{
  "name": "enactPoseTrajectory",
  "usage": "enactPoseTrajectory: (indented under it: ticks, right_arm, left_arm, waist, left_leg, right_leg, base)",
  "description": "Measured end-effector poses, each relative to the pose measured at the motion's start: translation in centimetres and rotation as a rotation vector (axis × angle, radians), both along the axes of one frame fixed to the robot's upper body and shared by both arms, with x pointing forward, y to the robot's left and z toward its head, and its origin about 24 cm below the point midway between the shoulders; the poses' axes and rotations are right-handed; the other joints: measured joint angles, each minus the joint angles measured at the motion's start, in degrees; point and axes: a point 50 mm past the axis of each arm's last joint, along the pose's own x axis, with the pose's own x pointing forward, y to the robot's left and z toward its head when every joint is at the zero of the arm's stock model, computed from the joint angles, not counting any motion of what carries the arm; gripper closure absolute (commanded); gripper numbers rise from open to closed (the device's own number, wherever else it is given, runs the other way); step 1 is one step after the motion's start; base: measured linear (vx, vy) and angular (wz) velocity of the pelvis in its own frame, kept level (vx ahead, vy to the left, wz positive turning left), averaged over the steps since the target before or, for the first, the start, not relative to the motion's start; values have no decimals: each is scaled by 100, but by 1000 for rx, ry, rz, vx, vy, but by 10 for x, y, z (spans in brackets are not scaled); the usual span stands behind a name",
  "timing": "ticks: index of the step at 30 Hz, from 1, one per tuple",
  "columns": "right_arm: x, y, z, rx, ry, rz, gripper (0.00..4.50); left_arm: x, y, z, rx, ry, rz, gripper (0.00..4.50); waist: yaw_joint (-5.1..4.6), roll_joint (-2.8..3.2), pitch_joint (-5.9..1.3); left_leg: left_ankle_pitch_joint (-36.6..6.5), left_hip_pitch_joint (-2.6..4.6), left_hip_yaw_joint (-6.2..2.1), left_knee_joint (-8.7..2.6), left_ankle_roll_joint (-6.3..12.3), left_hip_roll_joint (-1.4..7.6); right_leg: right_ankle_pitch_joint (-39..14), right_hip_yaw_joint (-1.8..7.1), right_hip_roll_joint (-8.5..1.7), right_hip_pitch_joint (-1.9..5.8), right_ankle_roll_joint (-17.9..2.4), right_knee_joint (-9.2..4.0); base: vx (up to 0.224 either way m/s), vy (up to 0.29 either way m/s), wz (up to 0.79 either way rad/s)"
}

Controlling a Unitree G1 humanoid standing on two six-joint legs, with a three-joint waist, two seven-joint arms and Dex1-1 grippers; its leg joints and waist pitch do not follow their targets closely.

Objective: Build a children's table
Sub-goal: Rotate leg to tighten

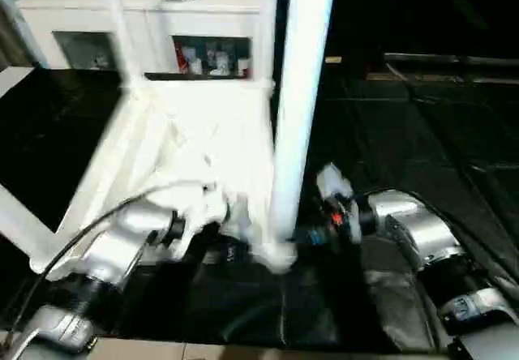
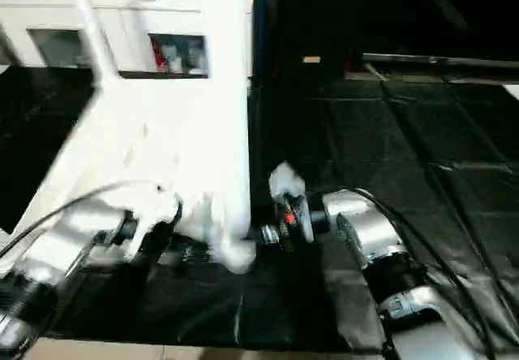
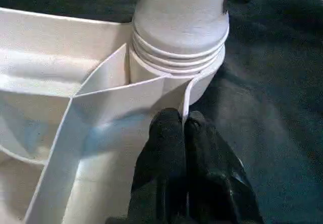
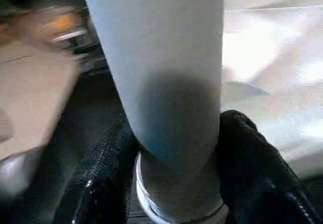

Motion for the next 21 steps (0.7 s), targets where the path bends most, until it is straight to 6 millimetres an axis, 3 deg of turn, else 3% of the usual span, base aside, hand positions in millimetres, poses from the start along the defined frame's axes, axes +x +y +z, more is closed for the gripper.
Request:
enactPoseTrajectory:
  ticks: [4,6,10,14,16,21]
  right_arm:
    - [19,17,-1,-28,-28,-285,249]
    - [24,24,-2,-37,-32,-365,250]
    - [35,41,-1,-57,-48,-541,252]
    - [36,47,-1,-54,-72,-590,252]
    - [36,47,-1,-51,-77,-591,198]
    - [34,45,0,-35,-76,-557,146]
  left_arm:
    - [17,-8,-2,3,-9,200,450]
    - [22,-13,-2,10,-20,252,450]
    - [33,-20,-2,16,-43,382,450]
    - [35,-22,-1,28,-60,406,450]
    - [36,-22,0,31,-65,400,450]
    - [35,-20,1,31,-75,363,450]
  waist:
    - [-227,-7,-2]
    - [-260,-6,-2]
    - [-279,-5,-3]
    - [-264,-4,-3]
    - [-255,-4,-3]
    - [-242,3,-5]
  left_leg:
    - [5,38,-19,-3,-9,-4]
    - [5,44,-29,-11,-10,-5]
    - [4,51,-28,-18,-10,-8]
    - [3,50,-27,-23,-11,-10]
    - [2,51,-25,-40,-12,-12]
    - [2,55,-26,-78,-13,-11]
  right_leg:
    - [-2,-21,1,3,8,-9]
    - [-2,-32,2,2,8,-22]
    - [-2,-33,3,-5,8,-28]
    - [-1,-27,2,-4,7,-30]
    - [1,-23,2,-5,4,-30]
    - [9,-28,6,-11,-10,-28]
  base:
    - [0,0,0]
    - [0,0,0]
    - [0,0,0]
    - [0,0,0]
    - [0,0,0]
    - [0,0,0]
